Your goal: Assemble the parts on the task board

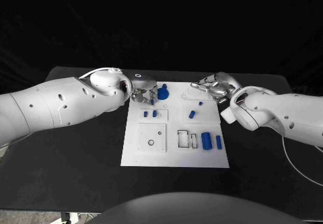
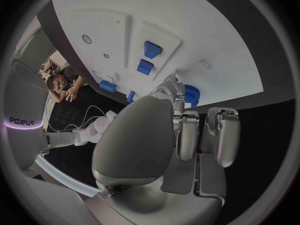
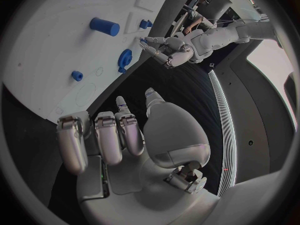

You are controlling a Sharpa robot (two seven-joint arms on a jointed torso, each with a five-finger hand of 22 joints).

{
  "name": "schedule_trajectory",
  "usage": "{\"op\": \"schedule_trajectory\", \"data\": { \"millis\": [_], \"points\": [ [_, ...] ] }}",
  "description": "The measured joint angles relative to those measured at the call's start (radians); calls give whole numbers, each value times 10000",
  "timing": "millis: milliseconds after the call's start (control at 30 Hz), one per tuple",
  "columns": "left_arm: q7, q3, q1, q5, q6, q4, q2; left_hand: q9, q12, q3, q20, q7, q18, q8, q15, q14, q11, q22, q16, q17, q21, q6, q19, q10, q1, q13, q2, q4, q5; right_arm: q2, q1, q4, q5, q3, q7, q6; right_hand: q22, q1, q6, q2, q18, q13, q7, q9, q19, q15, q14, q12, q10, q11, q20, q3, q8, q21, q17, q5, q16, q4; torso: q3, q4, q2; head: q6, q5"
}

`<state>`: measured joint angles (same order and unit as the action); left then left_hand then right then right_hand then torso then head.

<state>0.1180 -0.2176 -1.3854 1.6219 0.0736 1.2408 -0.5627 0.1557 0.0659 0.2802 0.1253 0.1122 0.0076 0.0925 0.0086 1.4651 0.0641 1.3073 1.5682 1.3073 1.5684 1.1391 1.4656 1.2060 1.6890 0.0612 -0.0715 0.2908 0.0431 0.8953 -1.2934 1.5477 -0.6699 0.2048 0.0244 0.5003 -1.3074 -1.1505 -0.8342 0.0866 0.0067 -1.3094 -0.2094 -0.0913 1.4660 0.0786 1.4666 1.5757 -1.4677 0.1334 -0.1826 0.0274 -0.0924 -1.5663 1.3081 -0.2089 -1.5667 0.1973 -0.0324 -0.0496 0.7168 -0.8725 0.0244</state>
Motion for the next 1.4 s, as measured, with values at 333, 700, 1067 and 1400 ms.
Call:
{"op": "schedule_trajectory", "data": {
  "millis": [333,700,1067,1400],
  "points": [
    [-5,-1,24,-7,-122,-61,33,6,0,-1,0,-1,-1,-22,0,0,0,0,0,0,0,-1,0,0,0,0,0,-1,0,-7,0,0,0,0,-4,-3,1,0,0,0,0,0,0,1,0,0,0,0,0,0,0,0,0,0,-1,0,0,0,-3,-1,-1,0,3],
    [-5,4,32,-14,-135,-84,69,5,0,29,0,-5,0,17,0,0,-36,0,0,6,0,-28,0,-36,0,1,0,28,0,-7,0,0,0,0,-5,-4,1,0,0,0,0,0,0,2,0,0,0,0,0,0,0,0,0,0,-3,0,0,0,2,6,-4,-1,-5],
    [4,8,40,-26,-169,-113,95,-10,0,29,0,-2,0,15,0,0,-36,0,0,7,0,-37,0,-36,0,1,0,29,-1,-22,0,-3,0,0,-11,-7,1,0,0,0,0,0,0,-6,0,0,0,0,0,0,0,0,0,0,-4,0,0,-1,4,6,-4,-1,22],
    [14,-4,67,-32,-262,-124,112,-23,0,58,0,-17,0,-3,0,0,-36,0,0,6,0,-52,0,-36,0,1,0,-1,-8,-24,0,-12,1,0,-19,-16,-6,0,0,0,0,0,0,-4,0,0,0,0,0,0,0,0,0,0,-5,0,0,-1,2,6,-4,-1,16]
  ]
}}
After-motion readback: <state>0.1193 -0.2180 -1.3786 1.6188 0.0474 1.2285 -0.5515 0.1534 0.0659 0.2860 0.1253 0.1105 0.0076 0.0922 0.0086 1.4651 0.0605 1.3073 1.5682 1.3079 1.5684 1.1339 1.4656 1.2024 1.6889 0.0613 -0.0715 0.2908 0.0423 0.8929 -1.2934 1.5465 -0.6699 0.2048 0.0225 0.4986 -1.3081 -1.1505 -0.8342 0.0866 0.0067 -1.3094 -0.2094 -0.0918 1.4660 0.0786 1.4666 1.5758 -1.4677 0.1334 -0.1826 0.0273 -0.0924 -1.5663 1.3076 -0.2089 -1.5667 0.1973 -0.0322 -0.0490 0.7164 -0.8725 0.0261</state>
